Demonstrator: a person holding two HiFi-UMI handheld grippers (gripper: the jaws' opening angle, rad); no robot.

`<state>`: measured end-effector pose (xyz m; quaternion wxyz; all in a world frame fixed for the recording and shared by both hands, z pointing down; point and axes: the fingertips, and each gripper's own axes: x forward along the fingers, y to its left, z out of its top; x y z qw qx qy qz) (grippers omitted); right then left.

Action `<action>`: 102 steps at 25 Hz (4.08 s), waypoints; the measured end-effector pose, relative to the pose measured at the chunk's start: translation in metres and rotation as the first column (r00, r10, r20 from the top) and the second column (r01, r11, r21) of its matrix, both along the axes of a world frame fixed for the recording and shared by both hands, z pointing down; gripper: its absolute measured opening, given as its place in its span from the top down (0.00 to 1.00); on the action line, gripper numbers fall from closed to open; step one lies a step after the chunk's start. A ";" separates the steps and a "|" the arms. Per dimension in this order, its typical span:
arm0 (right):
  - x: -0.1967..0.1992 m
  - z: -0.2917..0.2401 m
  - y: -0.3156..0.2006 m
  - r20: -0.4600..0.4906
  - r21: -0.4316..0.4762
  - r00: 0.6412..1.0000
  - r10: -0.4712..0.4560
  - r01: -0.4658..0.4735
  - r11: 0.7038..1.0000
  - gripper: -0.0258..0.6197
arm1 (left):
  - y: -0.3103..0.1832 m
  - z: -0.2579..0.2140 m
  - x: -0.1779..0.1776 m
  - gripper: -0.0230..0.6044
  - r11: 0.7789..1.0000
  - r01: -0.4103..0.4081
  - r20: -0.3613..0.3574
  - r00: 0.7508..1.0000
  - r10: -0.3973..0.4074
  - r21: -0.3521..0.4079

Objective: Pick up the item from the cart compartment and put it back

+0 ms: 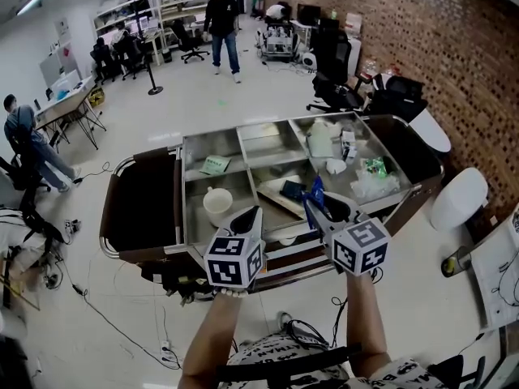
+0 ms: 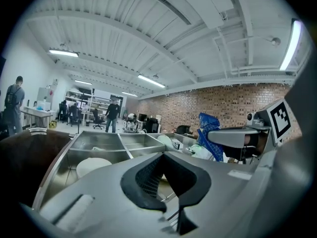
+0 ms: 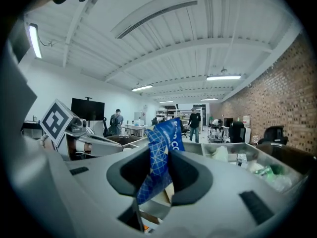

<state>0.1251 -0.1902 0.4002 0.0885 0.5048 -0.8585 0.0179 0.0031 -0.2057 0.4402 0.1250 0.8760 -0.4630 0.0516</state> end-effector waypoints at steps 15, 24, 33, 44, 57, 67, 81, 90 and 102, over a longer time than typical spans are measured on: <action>-0.002 -0.080 -0.083 -0.156 0.061 0.988 -0.025 0.035 0.998 0.77 | -0.058 -0.055 0.005 0.96 0.999 0.043 0.002 0.999 -0.043 0.020; -0.013 -0.068 -0.143 -0.247 -0.011 0.967 -0.061 0.060 0.998 0.77 | -0.090 -0.048 0.006 0.96 0.999 0.038 -0.018 0.999 -0.039 -0.018; -0.015 -0.054 -0.207 -0.255 -0.147 0.962 -0.103 0.066 0.987 0.76 | -0.132 -0.031 0.002 0.96 0.989 0.067 -0.006 0.998 -0.068 -0.132; -0.026 0.021 -0.287 -0.428 -0.345 0.873 -0.232 0.079 0.935 0.76 | -0.157 0.000 0.010 0.96 0.973 0.081 0.021 0.997 -0.078 -0.215; -0.036 0.152 -0.332 -0.601 -0.587 0.658 -0.454 0.022 0.809 0.75 | -0.159 0.004 0.018 0.96 0.977 0.089 0.029 0.996 -0.085 -0.193; -0.038 0.190 -0.333 -0.614 -0.660 0.582 -0.532 -0.010 0.751 0.66 | -0.158 0.010 0.013 0.96 0.974 0.116 0.043 0.993 -0.109 -0.193; -0.044 0.145 -0.328 -0.587 -0.600 0.629 -0.510 0.086 0.796 0.45 | -0.152 0.001 0.008 0.96 0.980 0.111 0.021 0.994 -0.109 -0.164; -0.039 0.041 -0.288 -0.314 -0.387 0.889 -0.334 0.201 0.900 0.95 | -0.143 -0.011 -0.012 0.96 0.983 0.143 -0.013 0.989 -0.146 -0.114; -0.014 -0.052 -0.179 -0.070 -0.037 0.983 -0.169 0.166 0.985 0.95 | -0.120 -0.018 -0.029 0.96 0.983 0.178 -0.033 0.983 -0.179 -0.055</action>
